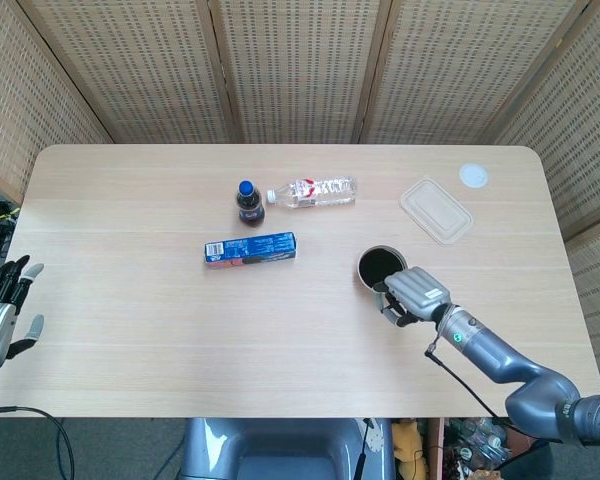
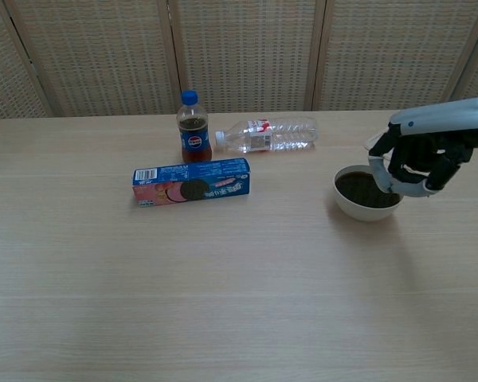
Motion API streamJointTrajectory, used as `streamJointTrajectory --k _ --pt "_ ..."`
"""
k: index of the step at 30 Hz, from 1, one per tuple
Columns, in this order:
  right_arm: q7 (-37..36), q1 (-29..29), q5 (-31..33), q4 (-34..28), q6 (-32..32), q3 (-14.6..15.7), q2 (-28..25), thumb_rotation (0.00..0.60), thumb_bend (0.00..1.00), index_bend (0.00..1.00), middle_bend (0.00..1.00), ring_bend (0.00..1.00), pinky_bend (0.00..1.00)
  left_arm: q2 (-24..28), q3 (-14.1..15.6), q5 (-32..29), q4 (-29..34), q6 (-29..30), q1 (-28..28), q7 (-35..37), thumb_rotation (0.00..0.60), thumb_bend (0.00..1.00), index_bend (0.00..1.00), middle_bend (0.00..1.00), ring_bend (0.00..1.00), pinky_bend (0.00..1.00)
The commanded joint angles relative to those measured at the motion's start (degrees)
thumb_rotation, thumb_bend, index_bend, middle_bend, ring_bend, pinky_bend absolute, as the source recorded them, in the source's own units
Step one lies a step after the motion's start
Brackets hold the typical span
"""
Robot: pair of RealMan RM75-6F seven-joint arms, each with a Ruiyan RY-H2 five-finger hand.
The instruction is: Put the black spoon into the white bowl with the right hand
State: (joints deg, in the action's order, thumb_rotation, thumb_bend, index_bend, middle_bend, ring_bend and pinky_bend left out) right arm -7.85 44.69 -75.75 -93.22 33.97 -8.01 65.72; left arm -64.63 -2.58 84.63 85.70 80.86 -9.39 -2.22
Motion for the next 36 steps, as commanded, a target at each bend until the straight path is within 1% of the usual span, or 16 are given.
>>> streamJointTrajectory --k 1,6,11,18,27,36 --pt "-8.14 3.44 -0.18 -0.30 -5.44 -2.94 -0.65 0.600 0.66 0.65 0.85 0.91 1.00 -0.04 0.03 -0.05 -0.07 -0.05 0.03 0.05 0.600 0.46 0.08 0.00 0.00 0.00" --pt "-14.73 6.51 -0.89 2.02 -9.80 -4.85 0.92 0.600 0.66 0.65 0.85 0.91 1.00 -0.17 0.10 -0.13 -0.34 -0.07 0.13 0.26 0.600 0.46 0.08 0.00 0.00 0.00" --pt "-19.64 9.56 -1.03 7.23 -13.14 -6.48 4.16 0.600 0.66 0.65 0.85 0.91 1.00 -0.25 0.18 -0.52 -0.82 -0.10 0.41 0.57 0.600 0.46 0.08 0.00 0.00 0.00" --pt "-23.49 12.27 -0.89 14.99 -16.45 -6.62 9.31 0.600 0.66 0.66 0.85 0.91 1.00 -0.35 0.37 -1.04 -1.36 -0.24 0.82 0.82 0.600 0.46 0.08 0.00 0.00 0.00" --pt "-26.33 14.68 -0.56 24.75 -19.81 -6.34 15.77 0.600 0.66 0.66 0.85 0.91 1.00 -0.36 0.52 -1.45 -1.58 -0.27 1.24 0.75 0.600 0.46 0.08 0.00 0.00 0.00" --pt "-27.82 15.49 -0.72 32.04 -22.38 -5.74 19.57 0.600 0.67 0.66 0.85 0.91 1.00 -0.32 0.56 -1.85 -1.35 -0.31 1.57 0.40 0.600 0.46 0.08 0.00 0.00 0.00"
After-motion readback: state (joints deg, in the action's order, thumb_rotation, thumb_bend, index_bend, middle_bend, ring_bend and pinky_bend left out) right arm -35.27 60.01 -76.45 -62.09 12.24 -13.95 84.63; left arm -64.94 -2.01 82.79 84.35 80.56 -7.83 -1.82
